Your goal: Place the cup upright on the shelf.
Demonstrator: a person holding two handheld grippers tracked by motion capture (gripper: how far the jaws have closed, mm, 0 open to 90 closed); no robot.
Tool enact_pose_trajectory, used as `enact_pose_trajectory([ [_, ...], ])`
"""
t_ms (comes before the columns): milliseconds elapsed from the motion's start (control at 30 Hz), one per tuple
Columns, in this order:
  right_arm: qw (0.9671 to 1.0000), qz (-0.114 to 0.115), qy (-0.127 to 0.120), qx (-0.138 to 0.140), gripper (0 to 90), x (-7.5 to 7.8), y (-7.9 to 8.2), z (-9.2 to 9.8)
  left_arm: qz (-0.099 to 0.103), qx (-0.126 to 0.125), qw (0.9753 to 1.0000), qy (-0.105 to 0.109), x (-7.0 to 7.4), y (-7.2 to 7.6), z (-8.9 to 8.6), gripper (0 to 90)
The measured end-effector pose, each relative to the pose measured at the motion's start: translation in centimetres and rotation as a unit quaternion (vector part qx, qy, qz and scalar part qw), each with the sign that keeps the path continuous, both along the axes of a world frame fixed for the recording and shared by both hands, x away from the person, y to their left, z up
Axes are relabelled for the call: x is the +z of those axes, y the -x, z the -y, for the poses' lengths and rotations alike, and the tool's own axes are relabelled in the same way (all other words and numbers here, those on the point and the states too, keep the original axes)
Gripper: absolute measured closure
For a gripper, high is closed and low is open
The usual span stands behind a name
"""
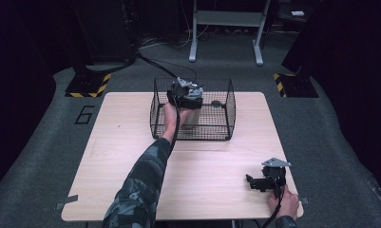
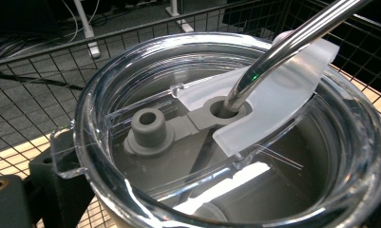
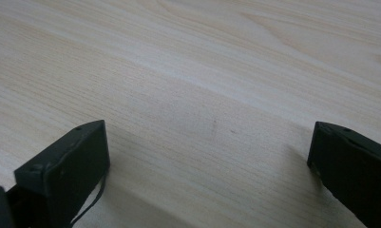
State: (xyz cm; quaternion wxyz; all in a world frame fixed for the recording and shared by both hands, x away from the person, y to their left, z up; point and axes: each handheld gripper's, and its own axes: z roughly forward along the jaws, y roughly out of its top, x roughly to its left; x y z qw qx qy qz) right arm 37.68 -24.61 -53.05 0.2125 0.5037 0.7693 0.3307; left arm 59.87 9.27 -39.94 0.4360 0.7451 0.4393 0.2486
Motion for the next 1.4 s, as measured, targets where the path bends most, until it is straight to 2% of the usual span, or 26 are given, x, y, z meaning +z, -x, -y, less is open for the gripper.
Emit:
enact_pose_trajectory([
  [67, 1.0000, 0.000, 0.000, 0.000, 0.0, 0.0, 0.0, 0.0, -0.001, 0.001, 1.0000, 0.003, -0.2, 0.0, 0.1, 3.7],
  [167, 1.0000, 0.001, 0.000, -0.001, 0.0, 0.0, 0.0, 0.0, -0.007, -0.004, 0.9999, -0.009, -0.2, 0.0, 0.1, 3.7],
  [500, 1.0000, 0.002, 0.000, -0.001, 0.0, 0.0, 0.0, 0.0, -0.010, 0.005, 0.9999, -0.010, -0.7, -0.1, 0.1, 3.7],
  [800, 1.0000, 0.002, 0.000, -0.001, 0.0, 0.0, 0.0, 0.0, -0.014, -0.002, 0.9997, -0.020, -1.2, 0.0, 0.3, 3.7],
  [1033, 1.0000, 0.001, 0.003, 0.005, 0.0, 0.0, 0.0, 0.1, -0.012, 0.003, 0.9997, -0.020, -1.5, 0.6, 0.1, 3.7],
  [1400, 1.0000, 0.001, 0.003, 0.005, 0.0, 0.0, 0.0, 0.1, -0.023, -0.001, 0.9996, -0.019, -1.3, 0.8, -0.2, 3.5],
])
